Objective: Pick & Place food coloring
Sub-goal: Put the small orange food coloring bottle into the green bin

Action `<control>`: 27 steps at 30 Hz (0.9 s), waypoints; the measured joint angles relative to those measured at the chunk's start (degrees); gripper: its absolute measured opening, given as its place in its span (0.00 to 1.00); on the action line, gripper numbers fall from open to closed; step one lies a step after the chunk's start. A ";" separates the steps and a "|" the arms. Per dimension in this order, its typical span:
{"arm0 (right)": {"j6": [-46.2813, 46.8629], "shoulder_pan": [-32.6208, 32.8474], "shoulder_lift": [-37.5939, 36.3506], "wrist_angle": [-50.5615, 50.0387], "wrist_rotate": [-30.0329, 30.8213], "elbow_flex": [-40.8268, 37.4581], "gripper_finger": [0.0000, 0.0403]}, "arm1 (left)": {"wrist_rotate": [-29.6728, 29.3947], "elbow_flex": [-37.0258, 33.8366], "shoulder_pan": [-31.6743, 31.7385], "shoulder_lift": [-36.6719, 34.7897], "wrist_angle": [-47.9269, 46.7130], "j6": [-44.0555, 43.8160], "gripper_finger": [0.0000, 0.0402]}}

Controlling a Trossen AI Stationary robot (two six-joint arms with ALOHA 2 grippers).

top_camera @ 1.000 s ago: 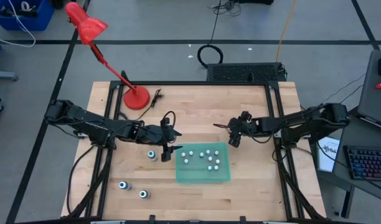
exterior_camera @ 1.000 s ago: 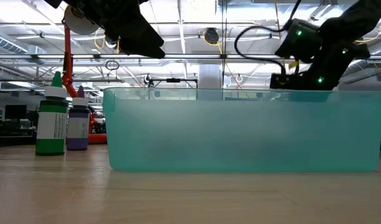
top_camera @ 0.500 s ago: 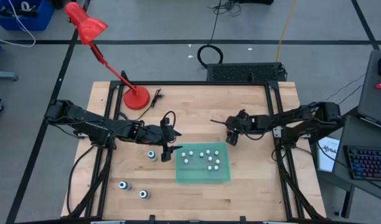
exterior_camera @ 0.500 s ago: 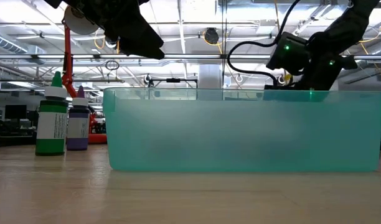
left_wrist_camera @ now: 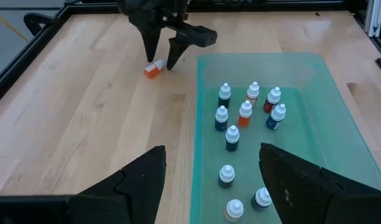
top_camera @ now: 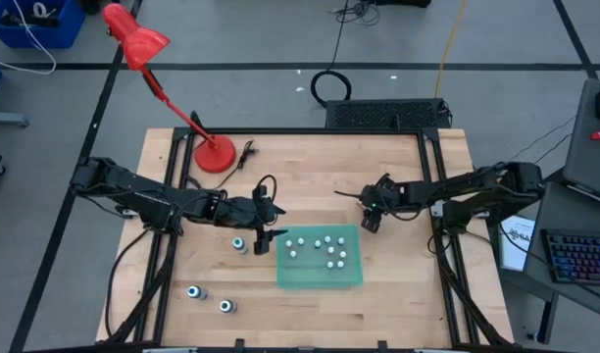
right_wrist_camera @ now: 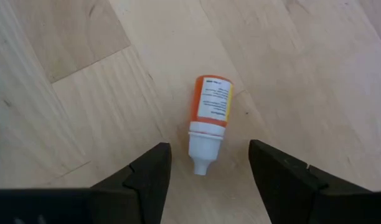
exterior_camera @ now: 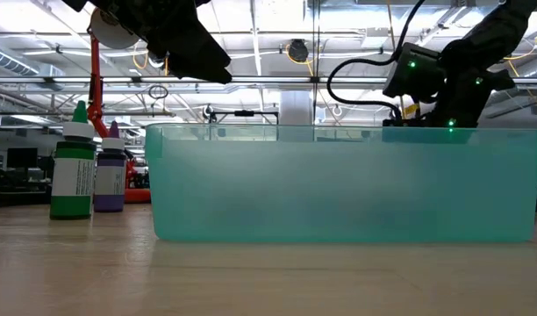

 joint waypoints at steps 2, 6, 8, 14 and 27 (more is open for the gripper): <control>-0.17 -0.01 0.01 0.32 0.03 0.00 0.51 | 0.00 0.00 0.00 0.00 0.00 0.00 0.64; -0.37 -0.03 0.07 1.56 0.22 -0.04 0.50 | -0.01 0.00 0.00 0.00 0.00 0.00 0.64; -0.38 -0.03 0.07 1.67 0.38 -0.04 0.49 | 0.00 0.00 -0.01 0.00 0.00 0.01 0.64; -0.29 -0.23 0.09 1.47 1.73 -0.07 0.36 | 0.00 0.00 -0.01 0.00 0.00 0.01 0.64; -2.79 -0.32 0.07 2.10 1.72 -0.07 0.08 | -0.03 0.00 -0.01 0.00 0.05 -0.34 0.64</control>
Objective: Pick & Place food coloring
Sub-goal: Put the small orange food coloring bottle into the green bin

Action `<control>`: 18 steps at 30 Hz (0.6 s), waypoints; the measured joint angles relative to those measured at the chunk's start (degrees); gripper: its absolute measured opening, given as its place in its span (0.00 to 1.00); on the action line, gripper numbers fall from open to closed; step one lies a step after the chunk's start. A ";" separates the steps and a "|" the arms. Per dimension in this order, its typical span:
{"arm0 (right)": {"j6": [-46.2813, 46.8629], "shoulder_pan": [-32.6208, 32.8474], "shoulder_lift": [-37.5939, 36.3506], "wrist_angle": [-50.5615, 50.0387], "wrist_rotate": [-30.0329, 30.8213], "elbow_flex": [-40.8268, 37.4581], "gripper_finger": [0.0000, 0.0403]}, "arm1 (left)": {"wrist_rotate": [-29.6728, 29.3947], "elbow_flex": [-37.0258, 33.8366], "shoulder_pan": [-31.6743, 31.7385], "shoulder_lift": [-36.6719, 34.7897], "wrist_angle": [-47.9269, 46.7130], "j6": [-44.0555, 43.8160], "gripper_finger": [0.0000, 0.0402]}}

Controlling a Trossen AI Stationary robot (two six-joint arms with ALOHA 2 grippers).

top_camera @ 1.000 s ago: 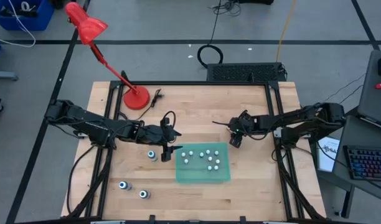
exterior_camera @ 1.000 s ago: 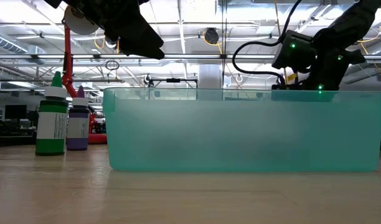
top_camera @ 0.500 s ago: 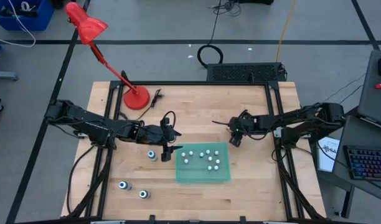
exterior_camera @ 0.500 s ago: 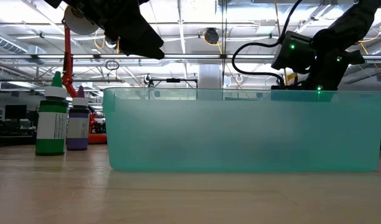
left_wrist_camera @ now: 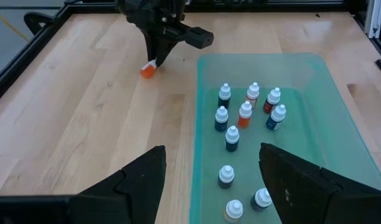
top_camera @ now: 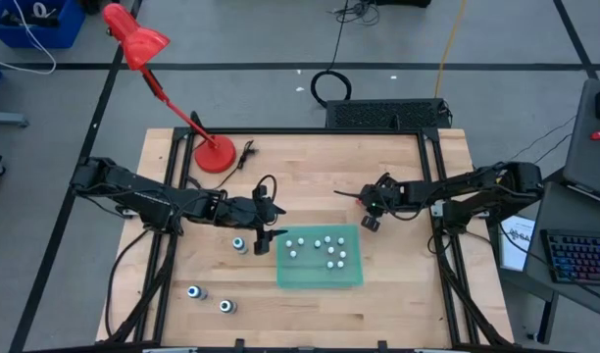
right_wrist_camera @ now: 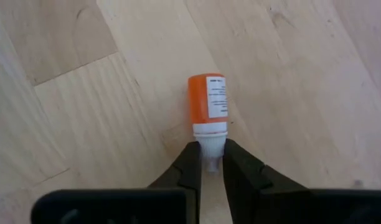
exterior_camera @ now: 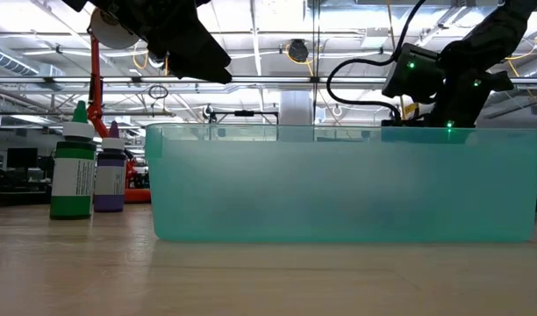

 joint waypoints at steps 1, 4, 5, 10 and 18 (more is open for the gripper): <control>-0.20 0.00 0.00 0.00 0.01 0.00 0.08 | -0.01 0.00 0.00 -0.02 0.01 -0.01 0.64; -1.01 0.00 -0.07 0.00 0.03 0.00 0.08 | -0.01 0.00 0.00 0.00 -0.01 -0.01 0.64; -1.03 0.00 -0.07 0.03 0.03 0.00 0.08 | -0.01 0.00 0.01 0.00 0.01 -0.01 0.64; -1.05 0.31 -2.24 -0.03 -0.11 0.00 0.08 | -0.30 0.00 -0.01 0.00 0.45 -0.10 0.64; -2.55 4.98 -10.70 -2.28 0.11 4.28 0.08 | -1.96 0.00 2.59 0.00 4.88 -2.42 0.64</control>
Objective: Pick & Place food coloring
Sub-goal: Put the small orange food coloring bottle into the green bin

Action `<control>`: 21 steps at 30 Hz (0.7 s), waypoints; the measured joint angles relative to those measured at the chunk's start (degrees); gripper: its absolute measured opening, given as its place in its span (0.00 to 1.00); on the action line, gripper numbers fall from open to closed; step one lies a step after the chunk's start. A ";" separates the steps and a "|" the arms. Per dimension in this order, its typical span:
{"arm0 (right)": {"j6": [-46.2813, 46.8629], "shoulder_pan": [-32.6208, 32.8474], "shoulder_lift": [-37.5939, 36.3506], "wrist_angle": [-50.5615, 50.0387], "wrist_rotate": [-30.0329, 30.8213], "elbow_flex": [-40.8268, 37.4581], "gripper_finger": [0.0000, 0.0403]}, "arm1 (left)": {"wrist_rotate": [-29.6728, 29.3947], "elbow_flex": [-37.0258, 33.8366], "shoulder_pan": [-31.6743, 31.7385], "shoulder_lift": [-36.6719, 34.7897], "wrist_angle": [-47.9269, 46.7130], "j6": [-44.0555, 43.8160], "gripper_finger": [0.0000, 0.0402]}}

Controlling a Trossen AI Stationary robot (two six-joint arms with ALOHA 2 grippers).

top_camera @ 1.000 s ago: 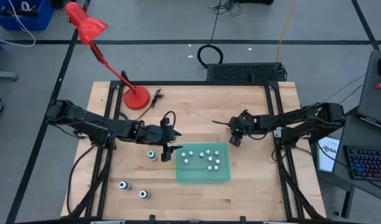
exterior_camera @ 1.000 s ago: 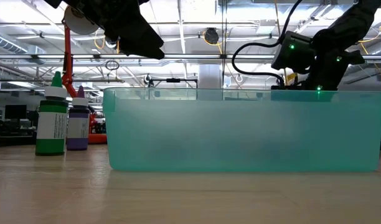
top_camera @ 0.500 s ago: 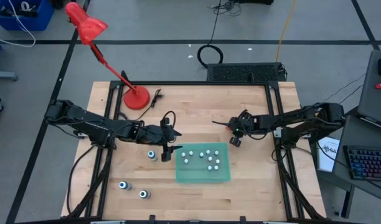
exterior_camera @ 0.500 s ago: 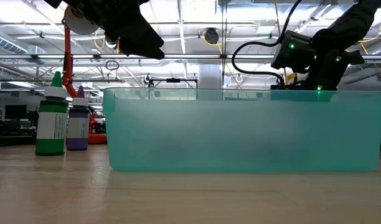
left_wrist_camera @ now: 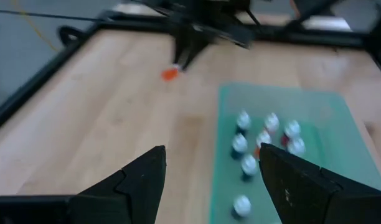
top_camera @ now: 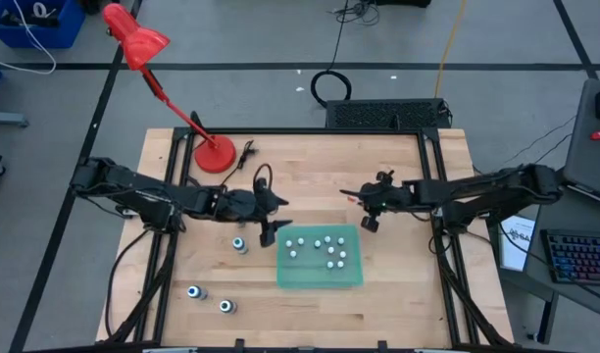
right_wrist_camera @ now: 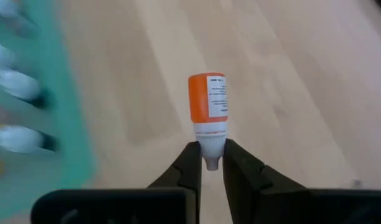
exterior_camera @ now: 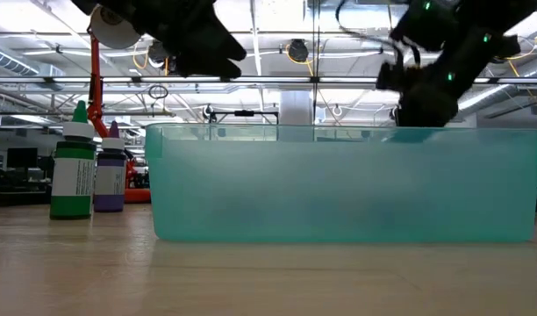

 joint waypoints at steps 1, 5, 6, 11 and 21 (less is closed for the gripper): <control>-0.25 0.92 -0.59 0.01 0.00 0.75 0.08 | -0.26 0.00 0.58 0.00 0.81 -0.07 0.64; -1.31 4.76 -0.84 1.09 0.04 2.92 0.08 | 2.13 0.02 3.40 1.03 5.17 1.40 0.64; -1.49 5.68 -0.71 2.04 0.08 2.98 0.08 | 4.29 0.06 4.15 1.93 7.21 1.50 0.64; -1.93 9.36 -0.15 6.95 0.40 3.07 0.08 | 14.38 0.15 7.09 7.80 16.54 4.85 0.64; -1.86 12.37 -0.12 9.48 3.04 3.16 0.08 | 24.31 3.93 9.49 22.01 29.53 5.09 0.64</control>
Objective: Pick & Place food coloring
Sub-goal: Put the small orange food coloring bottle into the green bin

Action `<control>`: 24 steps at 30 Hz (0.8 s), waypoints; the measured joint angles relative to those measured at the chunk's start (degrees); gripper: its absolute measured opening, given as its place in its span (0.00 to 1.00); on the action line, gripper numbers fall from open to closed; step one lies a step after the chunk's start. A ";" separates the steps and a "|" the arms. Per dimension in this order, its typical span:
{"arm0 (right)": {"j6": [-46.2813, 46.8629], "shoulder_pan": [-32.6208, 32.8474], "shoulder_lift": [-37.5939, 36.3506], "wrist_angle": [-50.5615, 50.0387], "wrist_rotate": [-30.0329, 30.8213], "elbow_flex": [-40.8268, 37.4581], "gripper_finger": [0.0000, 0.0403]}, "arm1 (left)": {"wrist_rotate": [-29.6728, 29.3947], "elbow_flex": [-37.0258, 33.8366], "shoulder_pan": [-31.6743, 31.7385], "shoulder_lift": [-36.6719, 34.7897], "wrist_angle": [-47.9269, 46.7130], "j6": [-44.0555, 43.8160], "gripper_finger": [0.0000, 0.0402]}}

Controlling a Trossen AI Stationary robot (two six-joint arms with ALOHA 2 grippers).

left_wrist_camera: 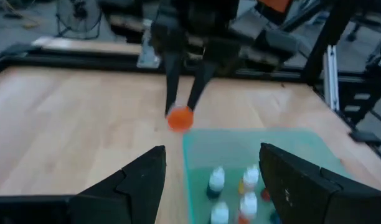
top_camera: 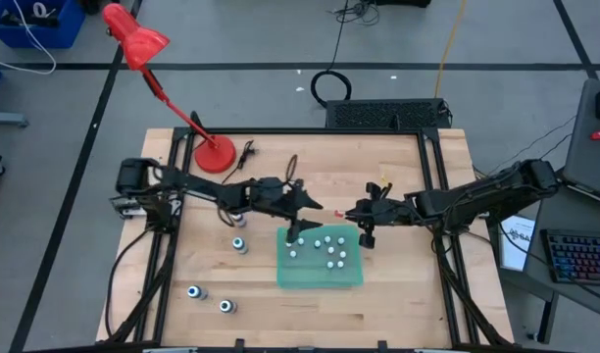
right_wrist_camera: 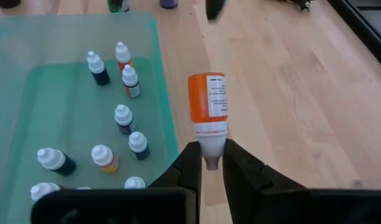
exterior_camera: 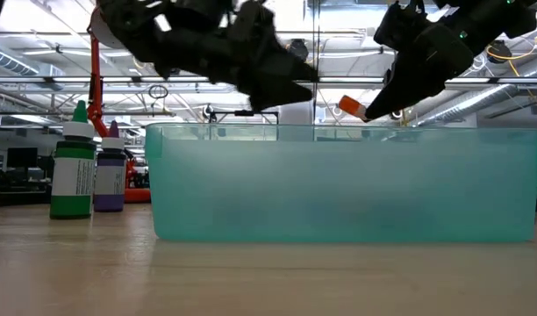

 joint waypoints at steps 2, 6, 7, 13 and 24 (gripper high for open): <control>0.02 0.00 -0.02 0.15 -0.01 0.00 0.08 | 1.12 3.02 0.04 2.67 0.21 0.02 0.64; 0.08 0.00 -0.02 0.09 -0.15 -0.02 0.08 | 2.09 10.14 0.04 7.68 -4.12 2.09 0.64; 0.02 0.00 0.01 -0.35 -0.15 -0.09 0.08 | 2.11 11.80 0.04 8.56 -7.00 2.79 0.64; 0.00 0.03 0.00 -0.15 -0.14 0.03 0.08 | 0.06 18.72 0.46 12.12 -14.70 5.74 0.64; -0.04 1.44 -0.02 -0.29 -0.06 -0.02 0.08 | 0.13 18.78 1.22 12.00 -14.50 5.78 0.64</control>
